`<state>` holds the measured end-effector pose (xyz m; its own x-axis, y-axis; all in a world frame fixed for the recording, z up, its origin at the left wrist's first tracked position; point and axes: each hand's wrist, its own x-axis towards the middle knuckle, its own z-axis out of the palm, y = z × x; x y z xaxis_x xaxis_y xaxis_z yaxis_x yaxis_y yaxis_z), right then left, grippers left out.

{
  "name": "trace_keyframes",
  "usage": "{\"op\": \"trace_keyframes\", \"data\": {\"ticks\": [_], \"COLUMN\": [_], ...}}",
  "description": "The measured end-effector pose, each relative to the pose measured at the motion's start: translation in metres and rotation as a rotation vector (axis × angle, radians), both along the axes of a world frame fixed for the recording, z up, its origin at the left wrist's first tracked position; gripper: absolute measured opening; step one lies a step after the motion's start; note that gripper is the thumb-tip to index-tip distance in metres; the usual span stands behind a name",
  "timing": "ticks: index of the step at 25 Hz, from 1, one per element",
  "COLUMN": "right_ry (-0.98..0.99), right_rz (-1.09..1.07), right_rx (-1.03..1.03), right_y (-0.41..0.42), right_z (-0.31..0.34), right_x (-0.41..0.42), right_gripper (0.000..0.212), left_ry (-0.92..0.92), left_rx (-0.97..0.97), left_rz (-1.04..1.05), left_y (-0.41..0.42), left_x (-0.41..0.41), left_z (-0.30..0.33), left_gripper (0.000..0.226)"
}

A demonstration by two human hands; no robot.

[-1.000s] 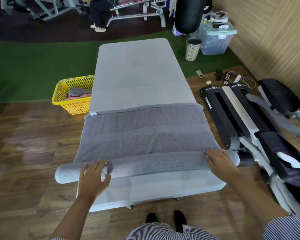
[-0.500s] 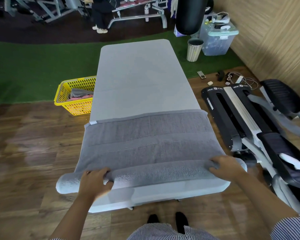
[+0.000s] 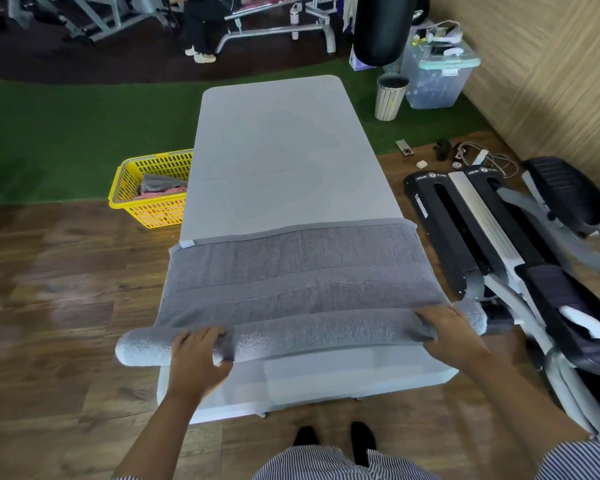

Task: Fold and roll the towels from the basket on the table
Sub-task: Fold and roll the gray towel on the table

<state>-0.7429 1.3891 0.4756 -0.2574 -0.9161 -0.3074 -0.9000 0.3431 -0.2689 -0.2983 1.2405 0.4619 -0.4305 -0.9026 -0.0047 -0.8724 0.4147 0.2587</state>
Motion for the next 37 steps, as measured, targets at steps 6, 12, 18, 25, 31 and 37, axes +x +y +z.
{"op": "trace_keyframes", "data": {"ticks": [6, 12, 18, 25, 31, 37], "right_ry": [0.108, 0.076, 0.127, 0.119, 0.000, 0.082], "right_rz": [0.048, 0.097, 0.065, 0.037, 0.011, 0.046], "right_rx": [0.203, -0.005, 0.052, -0.055, 0.060, 0.084], "right_y": [-0.010, -0.015, -0.014, -0.012, -0.005, -0.001], "right_z": [0.025, 0.019, 0.012, 0.014, 0.010, 0.015], "right_x": [-0.003, 0.016, 0.020, 0.013, 0.011, 0.007], "right_gripper": [0.046, 0.059, 0.036, 0.041, 0.054, 0.044], "left_ry": [-0.005, -0.036, -0.038, -0.001, -0.066, -0.054], "left_rx": [0.074, -0.065, -0.085, -0.081, -0.050, -0.001], "left_rz": [-0.010, -0.075, -0.099, -0.072, -0.091, -0.058], "left_y": [-0.016, -0.011, 0.001, -0.002, 0.002, 0.014], "left_x": [0.005, -0.014, -0.014, 0.008, 0.009, -0.002], "left_z": [0.009, 0.004, 0.009, 0.002, -0.006, 0.004], "left_gripper": [0.056, 0.058, 0.036, 0.045, 0.065, 0.051]}}
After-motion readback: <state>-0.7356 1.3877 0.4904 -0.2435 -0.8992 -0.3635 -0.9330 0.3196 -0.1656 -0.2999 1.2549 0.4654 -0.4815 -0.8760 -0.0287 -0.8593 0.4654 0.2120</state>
